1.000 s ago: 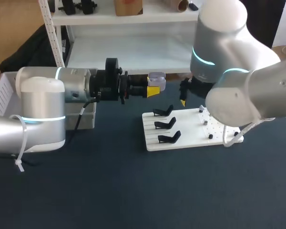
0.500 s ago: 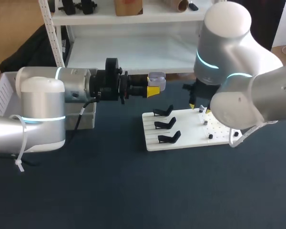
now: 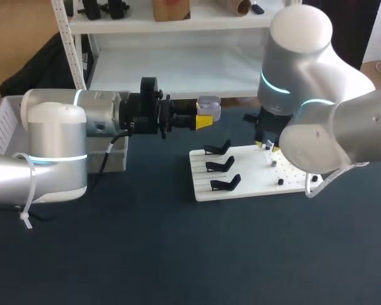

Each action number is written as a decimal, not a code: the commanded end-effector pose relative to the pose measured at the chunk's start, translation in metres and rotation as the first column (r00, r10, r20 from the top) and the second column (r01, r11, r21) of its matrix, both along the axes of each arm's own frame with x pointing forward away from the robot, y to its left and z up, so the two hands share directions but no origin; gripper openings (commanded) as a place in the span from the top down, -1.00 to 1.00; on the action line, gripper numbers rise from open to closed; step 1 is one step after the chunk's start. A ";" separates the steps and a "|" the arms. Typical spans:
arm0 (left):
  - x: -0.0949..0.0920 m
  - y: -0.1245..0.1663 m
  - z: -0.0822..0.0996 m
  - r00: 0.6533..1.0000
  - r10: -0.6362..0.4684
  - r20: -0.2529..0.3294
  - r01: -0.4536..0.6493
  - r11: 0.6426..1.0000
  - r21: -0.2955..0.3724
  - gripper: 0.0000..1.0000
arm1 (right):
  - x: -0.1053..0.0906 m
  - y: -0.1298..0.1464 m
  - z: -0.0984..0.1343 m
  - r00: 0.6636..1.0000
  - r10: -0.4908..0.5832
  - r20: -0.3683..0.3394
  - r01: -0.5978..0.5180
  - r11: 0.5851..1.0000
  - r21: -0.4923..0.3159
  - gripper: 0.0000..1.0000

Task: Pick up each earbud case from the left stands, insert the matching earbuds, close the lid, and place the case in the box.

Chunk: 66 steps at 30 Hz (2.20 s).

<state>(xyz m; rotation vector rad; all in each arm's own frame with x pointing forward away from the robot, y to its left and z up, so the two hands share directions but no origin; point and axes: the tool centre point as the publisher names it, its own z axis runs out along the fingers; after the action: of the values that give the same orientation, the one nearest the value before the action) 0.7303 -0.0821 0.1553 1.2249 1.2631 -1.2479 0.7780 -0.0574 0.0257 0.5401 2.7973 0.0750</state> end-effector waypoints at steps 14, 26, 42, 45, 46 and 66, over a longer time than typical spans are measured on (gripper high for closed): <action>-0.001 0.000 0.000 1.000 0.003 0.001 -0.003 1.000 -0.001 1.00 | 0.001 0.000 -0.004 1.000 -0.018 -0.010 0.018 1.000 -0.009 1.00; -0.001 0.000 0.000 1.000 0.003 0.001 -0.003 1.000 -0.001 1.00 | -0.014 0.004 0.057 0.993 0.078 -0.085 -0.079 0.997 -0.015 1.00; -0.001 0.000 0.000 1.000 0.003 0.001 -0.003 1.000 -0.001 1.00 | -0.075 0.036 0.188 0.910 0.410 -0.058 -0.413 0.909 -0.060 1.00; -0.001 0.000 0.000 1.000 0.003 0.001 -0.003 1.000 -0.001 1.00 | -0.086 0.049 0.204 0.897 0.441 -0.041 -0.442 0.896 -0.048 1.00; -0.001 0.000 0.000 1.000 0.003 0.001 -0.003 1.000 -0.001 1.00 | -0.088 0.052 0.211 0.903 0.429 0.003 -0.428 0.902 -0.058 1.00; -0.001 0.000 0.000 1.000 0.003 0.001 -0.003 1.000 -0.001 1.00 | -0.114 0.112 0.224 0.809 0.586 -0.040 -0.587 0.805 -0.087 1.00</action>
<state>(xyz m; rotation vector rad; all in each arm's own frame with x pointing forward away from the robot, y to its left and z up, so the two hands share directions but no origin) 0.7303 -0.0821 0.1553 1.2249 1.2633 -1.2479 0.6694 0.0362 0.2432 -0.3462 2.8223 0.0982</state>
